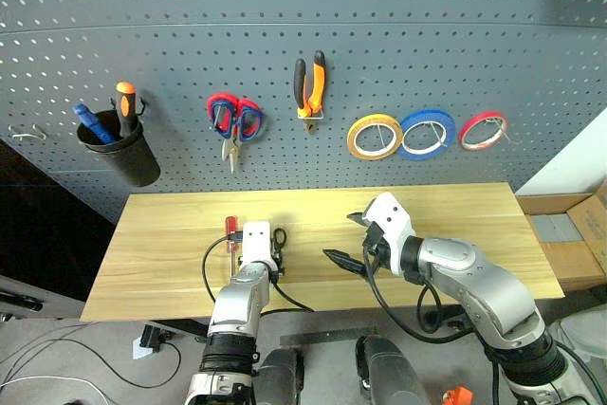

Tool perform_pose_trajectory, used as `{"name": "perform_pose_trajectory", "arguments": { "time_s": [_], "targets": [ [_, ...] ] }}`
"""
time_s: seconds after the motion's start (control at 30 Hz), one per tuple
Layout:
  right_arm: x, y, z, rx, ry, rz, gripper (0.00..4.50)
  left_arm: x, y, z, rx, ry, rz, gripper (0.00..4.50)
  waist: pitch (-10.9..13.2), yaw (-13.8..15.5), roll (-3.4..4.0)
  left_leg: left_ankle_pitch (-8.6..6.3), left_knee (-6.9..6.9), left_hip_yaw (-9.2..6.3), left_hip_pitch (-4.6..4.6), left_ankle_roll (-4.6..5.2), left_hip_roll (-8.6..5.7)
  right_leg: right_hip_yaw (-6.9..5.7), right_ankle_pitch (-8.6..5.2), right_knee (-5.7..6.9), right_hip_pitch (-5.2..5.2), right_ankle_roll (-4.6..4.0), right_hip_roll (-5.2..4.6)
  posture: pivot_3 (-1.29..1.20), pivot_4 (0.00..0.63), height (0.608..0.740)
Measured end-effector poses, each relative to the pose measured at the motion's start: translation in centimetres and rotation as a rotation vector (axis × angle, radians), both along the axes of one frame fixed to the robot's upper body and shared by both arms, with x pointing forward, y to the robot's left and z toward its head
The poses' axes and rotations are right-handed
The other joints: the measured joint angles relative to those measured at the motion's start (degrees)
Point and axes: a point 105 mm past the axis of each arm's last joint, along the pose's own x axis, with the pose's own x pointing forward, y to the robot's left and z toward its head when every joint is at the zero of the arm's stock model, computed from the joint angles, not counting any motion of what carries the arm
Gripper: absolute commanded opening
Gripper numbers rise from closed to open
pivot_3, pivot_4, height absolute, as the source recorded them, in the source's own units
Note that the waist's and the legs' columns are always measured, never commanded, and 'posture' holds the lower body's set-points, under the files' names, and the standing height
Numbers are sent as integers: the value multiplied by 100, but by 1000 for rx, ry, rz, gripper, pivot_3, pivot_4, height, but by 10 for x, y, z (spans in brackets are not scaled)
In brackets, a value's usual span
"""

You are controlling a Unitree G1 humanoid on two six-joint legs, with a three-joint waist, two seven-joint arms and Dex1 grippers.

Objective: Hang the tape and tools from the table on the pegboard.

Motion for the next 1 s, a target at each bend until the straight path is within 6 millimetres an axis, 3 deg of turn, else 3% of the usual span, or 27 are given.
{"name": "perform_pose_trajectory", "arguments": {
  "time_s": [0.13,0.33,0.53,0.7,0.83,1.0],
  "targets": [
    [3,1,3,-3,-13,-1,4500,1,5,1,0,7,12,212,2,-5,5,-5,-6,0,10,-9,2,-1,0,-6,7,1,0,-160,258,740],
    [14,1,5,-8,-31,-6,4500,3,11,5,10,-13,-28,150,-1,5,10,-5,-10,-4,10,-8,2,-2,1,-10,3,1,4,-121,227,740],
    [12,22,32,108,-72,136,4500,-5,17,14,79,-151,-213,150,-2,30,13,-8,-19,-27,-29,-15,6,-4,3,-35,-22,-3,11,-94,193,740],
    [-11,40,57,211,-65,351,4500,-2,22,65,146,-448,-308,150,-5,138,13,-9,-17,-34,-88,-23,4,2,51,-46,-87,-60,10,-79,174,740],
    [-7,44,74,230,-127,370,4500,-7,25,105,164,-684,-316,150,-14,180,10,-12,-17,-32,-90,-22,3,2,51,-48,-90,-60,10,-58,156,740],
    [-1,43,71,241,-126,370,4500,-21,13,167,276,-976,-383,150,-19,196,8,-11,-18,-23,-89,-20,3,-3,52,-47,-88,-60,14,-39,150,740]
  ]
}}
